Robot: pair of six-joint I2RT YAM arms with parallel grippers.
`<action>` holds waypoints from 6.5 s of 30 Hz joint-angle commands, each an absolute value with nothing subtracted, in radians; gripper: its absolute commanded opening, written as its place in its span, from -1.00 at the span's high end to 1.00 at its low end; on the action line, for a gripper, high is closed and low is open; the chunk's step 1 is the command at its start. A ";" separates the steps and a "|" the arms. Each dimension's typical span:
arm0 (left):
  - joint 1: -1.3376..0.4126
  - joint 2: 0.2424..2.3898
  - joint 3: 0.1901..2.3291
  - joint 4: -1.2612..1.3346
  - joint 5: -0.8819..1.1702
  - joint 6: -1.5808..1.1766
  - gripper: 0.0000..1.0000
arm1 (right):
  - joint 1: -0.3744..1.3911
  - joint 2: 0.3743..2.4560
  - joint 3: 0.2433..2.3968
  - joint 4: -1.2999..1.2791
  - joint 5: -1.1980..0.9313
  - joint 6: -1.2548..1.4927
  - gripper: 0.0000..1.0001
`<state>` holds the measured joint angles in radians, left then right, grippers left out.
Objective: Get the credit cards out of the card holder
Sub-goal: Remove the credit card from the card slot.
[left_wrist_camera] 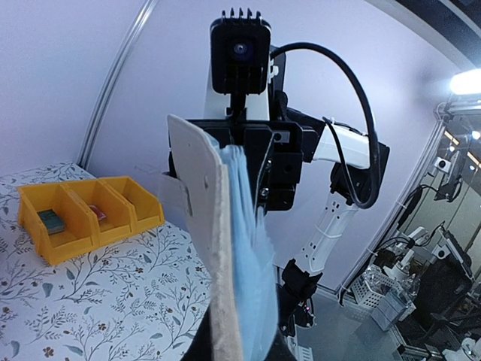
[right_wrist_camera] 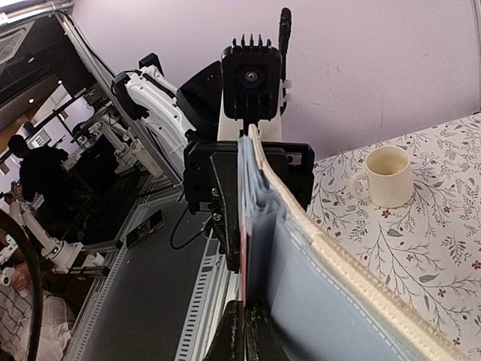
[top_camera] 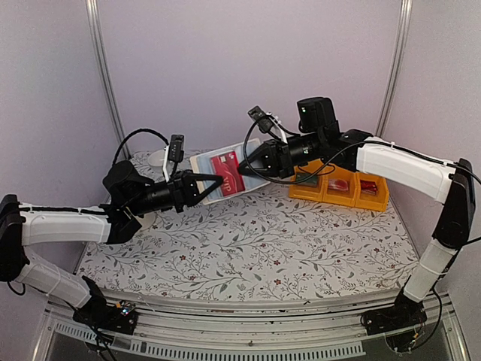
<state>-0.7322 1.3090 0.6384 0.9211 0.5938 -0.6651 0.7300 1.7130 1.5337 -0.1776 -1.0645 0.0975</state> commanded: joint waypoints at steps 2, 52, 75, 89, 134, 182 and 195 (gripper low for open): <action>-0.737 1.303 0.627 0.953 0.598 -0.653 0.78 | 0.708 1.673 1.547 -0.238 -1.065 0.048 0.97; -0.745 1.327 0.647 0.960 0.599 -0.657 1.00 | 0.735 1.707 1.496 -0.055 -1.178 0.193 0.64; -0.745 1.305 0.614 0.982 0.557 -0.636 1.00 | 0.780 1.709 1.508 -0.289 -1.235 0.040 0.27; -0.752 1.320 0.618 1.033 0.569 -0.625 1.00 | 0.800 1.695 1.455 -0.031 -1.120 0.155 0.30; -0.770 1.293 0.641 0.976 0.529 -0.537 1.00 | 0.802 1.666 1.545 -0.296 -0.930 -0.040 0.97; -0.795 1.389 0.603 1.201 0.530 -0.645 1.00 | 0.736 1.601 1.456 -0.181 -1.038 0.089 0.78; -0.793 1.360 0.556 1.189 0.466 -0.627 1.00 | 0.685 1.554 1.423 -0.257 -0.994 0.064 0.97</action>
<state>-0.7837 1.3869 0.5663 1.1751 0.5045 -0.6537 0.7063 1.5925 1.4342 -0.2188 -1.0142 0.0860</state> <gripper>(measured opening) 0.064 0.022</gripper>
